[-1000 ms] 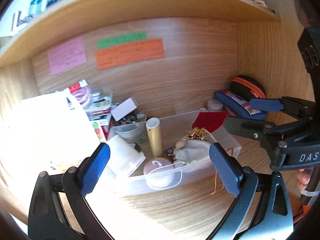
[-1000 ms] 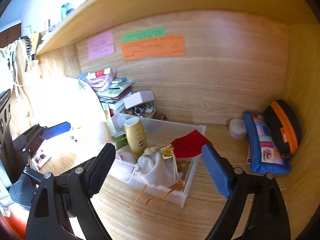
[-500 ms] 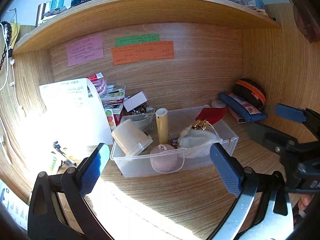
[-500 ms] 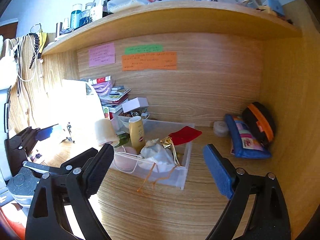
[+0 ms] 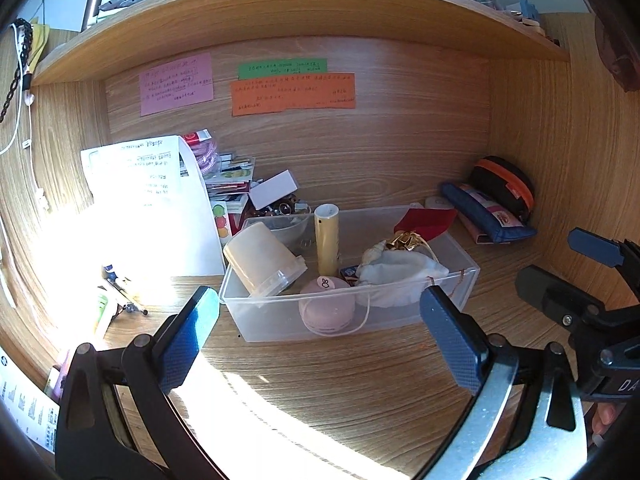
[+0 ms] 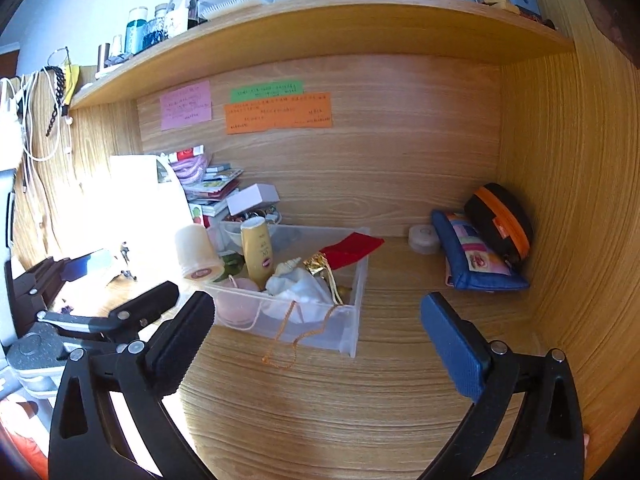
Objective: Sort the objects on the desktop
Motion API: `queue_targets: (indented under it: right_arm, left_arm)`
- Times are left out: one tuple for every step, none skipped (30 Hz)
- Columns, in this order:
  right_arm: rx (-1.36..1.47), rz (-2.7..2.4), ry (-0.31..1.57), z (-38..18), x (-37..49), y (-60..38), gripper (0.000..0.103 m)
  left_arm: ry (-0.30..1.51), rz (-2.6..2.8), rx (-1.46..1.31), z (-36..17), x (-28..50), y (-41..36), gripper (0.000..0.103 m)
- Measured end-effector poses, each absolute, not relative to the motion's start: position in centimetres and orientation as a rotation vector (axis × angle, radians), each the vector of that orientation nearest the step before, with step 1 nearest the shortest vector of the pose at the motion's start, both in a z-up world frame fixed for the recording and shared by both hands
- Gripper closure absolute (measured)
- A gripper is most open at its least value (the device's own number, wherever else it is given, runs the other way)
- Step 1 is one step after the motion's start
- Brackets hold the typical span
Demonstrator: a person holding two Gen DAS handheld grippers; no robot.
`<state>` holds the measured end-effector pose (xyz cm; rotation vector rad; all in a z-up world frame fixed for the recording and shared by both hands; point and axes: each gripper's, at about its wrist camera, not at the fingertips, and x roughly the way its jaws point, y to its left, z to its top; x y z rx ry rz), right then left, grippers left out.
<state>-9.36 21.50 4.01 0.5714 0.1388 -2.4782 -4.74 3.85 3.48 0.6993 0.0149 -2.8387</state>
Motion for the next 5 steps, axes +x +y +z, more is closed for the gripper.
queue_targets:
  right_arm:
    - [0.573,-2.484,0.147,3.95,-9.33,21.5,0.0]
    - [0.573,-2.486,0.156,3.89,-9.3,21.5,0.0]
    - [0.572,-2.486,0.159,3.87,-9.28,21.52,0.0]
    - [0.571,-2.487,0.162,3.86,-9.25,21.52,0.0]
    - [0.571,-2.487,0.165,3.86,-9.28,21.49,0.0]
  left_arm:
    - [0.017,-2.836,0.698,3.47,-4.75,3.78,0.001]
    - [0.018,-2.838,0.699,3.45,-4.75,3.71,0.001]
    - [0.021,-2.843,0.698,3.46,-4.72,3.64,0.001]
    - [0.022,-2.848,0.7,3.47,-4.74,3.54,0.001]
    - [0.022,-2.85,0.703,3.46,-4.76,3.52,0.001]
